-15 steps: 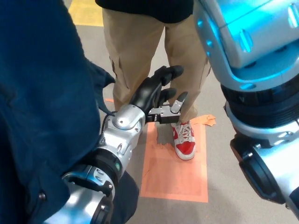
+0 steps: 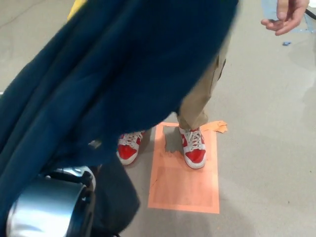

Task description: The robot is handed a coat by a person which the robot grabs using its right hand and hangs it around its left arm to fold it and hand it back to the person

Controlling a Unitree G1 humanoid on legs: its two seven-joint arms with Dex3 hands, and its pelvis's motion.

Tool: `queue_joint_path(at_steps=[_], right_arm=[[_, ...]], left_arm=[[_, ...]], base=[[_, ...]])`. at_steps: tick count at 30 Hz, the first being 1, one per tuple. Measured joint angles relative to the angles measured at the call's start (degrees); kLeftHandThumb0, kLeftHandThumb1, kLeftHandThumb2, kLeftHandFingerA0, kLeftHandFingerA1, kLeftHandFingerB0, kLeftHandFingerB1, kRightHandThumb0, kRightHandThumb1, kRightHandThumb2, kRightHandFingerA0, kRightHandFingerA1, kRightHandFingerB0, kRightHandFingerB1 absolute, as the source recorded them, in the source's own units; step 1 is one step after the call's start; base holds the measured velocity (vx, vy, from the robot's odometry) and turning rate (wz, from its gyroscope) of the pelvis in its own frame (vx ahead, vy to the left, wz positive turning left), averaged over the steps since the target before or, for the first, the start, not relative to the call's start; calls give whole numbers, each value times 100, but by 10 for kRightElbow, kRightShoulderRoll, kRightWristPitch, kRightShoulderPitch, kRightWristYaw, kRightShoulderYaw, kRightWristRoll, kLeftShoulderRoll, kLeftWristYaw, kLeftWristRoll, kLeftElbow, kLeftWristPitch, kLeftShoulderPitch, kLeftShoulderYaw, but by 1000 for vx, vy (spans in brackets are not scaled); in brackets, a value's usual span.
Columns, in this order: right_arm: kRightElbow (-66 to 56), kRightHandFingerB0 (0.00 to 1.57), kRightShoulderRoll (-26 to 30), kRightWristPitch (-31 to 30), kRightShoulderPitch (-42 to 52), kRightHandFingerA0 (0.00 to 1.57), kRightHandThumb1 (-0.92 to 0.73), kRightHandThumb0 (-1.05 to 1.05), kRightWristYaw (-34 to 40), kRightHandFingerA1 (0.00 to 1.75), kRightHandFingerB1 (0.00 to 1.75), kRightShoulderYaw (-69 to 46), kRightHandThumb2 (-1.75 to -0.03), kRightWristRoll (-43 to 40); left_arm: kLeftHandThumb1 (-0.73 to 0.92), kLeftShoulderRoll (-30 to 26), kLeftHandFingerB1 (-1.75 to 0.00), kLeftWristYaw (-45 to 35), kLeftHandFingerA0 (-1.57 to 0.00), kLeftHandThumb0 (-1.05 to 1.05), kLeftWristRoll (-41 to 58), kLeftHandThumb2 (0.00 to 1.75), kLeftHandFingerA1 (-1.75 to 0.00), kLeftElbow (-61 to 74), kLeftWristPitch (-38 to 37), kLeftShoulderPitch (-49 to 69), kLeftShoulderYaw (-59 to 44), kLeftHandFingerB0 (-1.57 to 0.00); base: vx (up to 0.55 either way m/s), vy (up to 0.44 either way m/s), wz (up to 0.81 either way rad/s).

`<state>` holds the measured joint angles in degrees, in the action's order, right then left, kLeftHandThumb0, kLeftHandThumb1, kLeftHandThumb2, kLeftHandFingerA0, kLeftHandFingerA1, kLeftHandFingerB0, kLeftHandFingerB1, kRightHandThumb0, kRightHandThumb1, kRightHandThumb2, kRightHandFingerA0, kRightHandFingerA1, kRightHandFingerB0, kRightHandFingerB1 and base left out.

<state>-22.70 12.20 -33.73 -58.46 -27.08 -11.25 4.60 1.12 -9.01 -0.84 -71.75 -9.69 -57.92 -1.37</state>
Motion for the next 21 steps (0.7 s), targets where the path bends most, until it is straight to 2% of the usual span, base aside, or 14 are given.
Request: queue_joint_path(at_steps=[1,2,3,4,5,7,9,12,13,14,17,20,21], right_arm=[[-2,116,15,-1,17,132,-88,-31,-4,70,91,-20,-68,-5],[-3,117,24,-1,28,131,-87,-31,-7,70,89,-34,-68,-8],[-3,117,33,-1,41,131,-87,-31,-10,70,89,-47,-68,-11],[-4,118,44,-1,58,131,-87,-31,-14,70,86,-66,-68,-18],[-4,114,55,-1,76,129,-90,-25,-19,67,90,-87,-68,-27],[-5,114,65,0,112,129,-91,-24,-27,65,88,-124,-68,-43],[-5,119,71,3,153,132,-88,-27,-32,64,85,-159,-69,-57],[-4,123,77,19,232,133,-85,-29,-41,69,86,-205,-70,-81],[-4,122,77,22,246,134,-85,-28,-43,68,88,-210,-70,-85],[-3,118,75,27,267,133,-86,-24,-45,69,90,-216,-68,-90],[-2,121,58,46,350,132,-86,-26,-52,63,84,-221,-68,-102],[2,115,46,64,427,127,-83,-32,-55,66,84,-202,-67,-101],[6,107,43,72,449,111,-78,-50,-55,53,60,-192,-64,-99]], left_arm=[[74,-4,-25,-1,-8,-88,0,85,-25,0,0,-1,-3,-8],[88,-8,-24,-2,-8,-82,0,68,-25,0,0,-2,-5,-8],[88,-12,-24,-3,-8,-82,0,68,-25,0,0,-3,-8,-8],[74,-16,-29,-5,-10,-89,0,108,-28,0,0,-5,-11,-10],[73,-21,-34,-7,-4,-84,0,107,-30,0,0,-7,-16,-12],[74,-31,-30,-12,-7,-86,0,107,-28,0,0,-11,-21,-11],[77,-41,-23,-17,-8,-87,1,109,-26,0,0,-16,-28,-8],[75,-59,-26,-25,-4,-85,1,108,-27,-1,0,-23,-41,-9],[75,-61,-23,-26,0,-86,1,109,-22,-1,0,-24,-43,-9],[74,-64,-27,-27,0,-84,1,109,-24,-1,0,-25,-45,-17],[77,-67,-31,-33,-1,-86,2,109,-26,-1,0,-25,-52,-15],[75,-70,-31,-37,0,-83,2,108,-30,-1,0,-25,-57,-16],[70,-71,-34,-38,-2,-75,2,107,-35,-1,0,-25,-59,-6]], base=[[0,0,0],[0,0,0],[0,0,0],[0,0,0],[0,0,0],[0,0,0],[0,0,0],[0,0,0],[0,0,0],[0,0,0],[0,0,0],[0,0,0],[0,0,0]])
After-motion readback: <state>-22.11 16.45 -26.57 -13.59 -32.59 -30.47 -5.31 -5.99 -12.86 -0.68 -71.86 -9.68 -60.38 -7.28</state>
